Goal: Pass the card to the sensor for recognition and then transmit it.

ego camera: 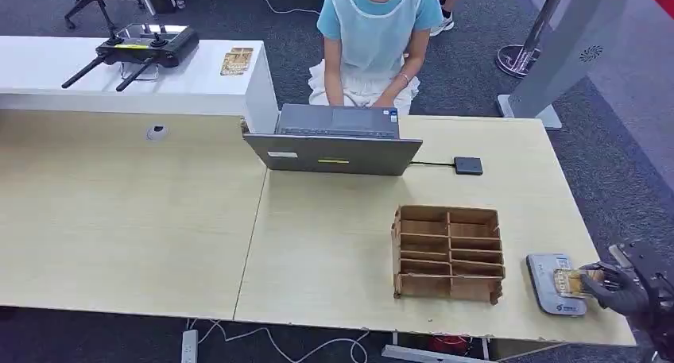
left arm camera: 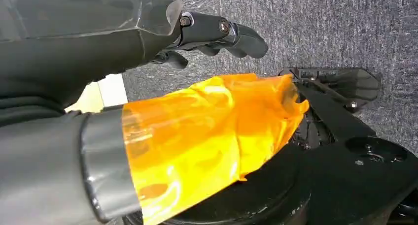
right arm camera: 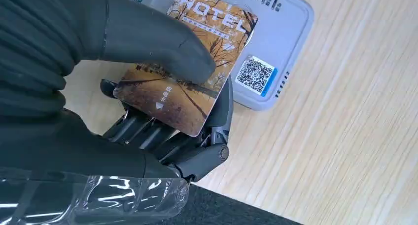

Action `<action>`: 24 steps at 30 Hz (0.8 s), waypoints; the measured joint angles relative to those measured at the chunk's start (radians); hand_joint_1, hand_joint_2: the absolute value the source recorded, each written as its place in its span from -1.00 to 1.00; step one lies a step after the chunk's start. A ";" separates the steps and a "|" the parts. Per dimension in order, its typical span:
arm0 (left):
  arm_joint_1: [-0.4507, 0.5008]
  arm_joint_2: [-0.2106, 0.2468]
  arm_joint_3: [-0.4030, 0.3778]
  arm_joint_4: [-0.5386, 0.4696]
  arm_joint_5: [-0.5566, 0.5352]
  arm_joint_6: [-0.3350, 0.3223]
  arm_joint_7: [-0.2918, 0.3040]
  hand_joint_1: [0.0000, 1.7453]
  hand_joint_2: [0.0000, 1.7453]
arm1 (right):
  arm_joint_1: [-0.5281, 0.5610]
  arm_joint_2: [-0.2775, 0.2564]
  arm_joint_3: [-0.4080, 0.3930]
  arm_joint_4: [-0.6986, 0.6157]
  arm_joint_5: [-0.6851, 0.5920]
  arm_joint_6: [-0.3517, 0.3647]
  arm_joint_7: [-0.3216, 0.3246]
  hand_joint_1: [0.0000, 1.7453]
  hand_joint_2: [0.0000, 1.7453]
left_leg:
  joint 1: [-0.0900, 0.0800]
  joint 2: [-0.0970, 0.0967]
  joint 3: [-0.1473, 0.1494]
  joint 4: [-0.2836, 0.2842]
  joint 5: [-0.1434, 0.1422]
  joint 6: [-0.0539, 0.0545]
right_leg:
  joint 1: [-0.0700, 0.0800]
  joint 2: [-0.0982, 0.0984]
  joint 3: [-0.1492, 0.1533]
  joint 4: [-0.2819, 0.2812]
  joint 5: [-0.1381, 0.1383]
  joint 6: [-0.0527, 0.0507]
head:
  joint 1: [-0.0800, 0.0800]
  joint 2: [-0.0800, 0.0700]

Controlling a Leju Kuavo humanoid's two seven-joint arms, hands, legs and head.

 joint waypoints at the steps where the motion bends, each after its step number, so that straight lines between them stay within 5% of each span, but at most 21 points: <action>1: 0.000 0.000 0.000 0.000 0.000 0.000 0.000 -1.00 -1.00 | -0.001 0.000 0.000 0.000 0.000 0.000 0.000 1.00 1.00 | 0.000 0.000 0.000 0.000 0.000 0.000 | 0.000 0.000 0.000 0.000 0.000 0.000 | 0.000 0.000; 24: -0.001 -0.001 0.022 0.000 0.001 -0.002 -0.007 -1.00 -1.00 | -0.067 -0.012 -0.003 -0.080 -0.006 0.000 -0.012 1.00 1.00 | 0.000 0.002 0.000 0.000 0.000 0.000 | 0.000 0.001 0.000 0.000 0.000 0.000 | 0.000 0.000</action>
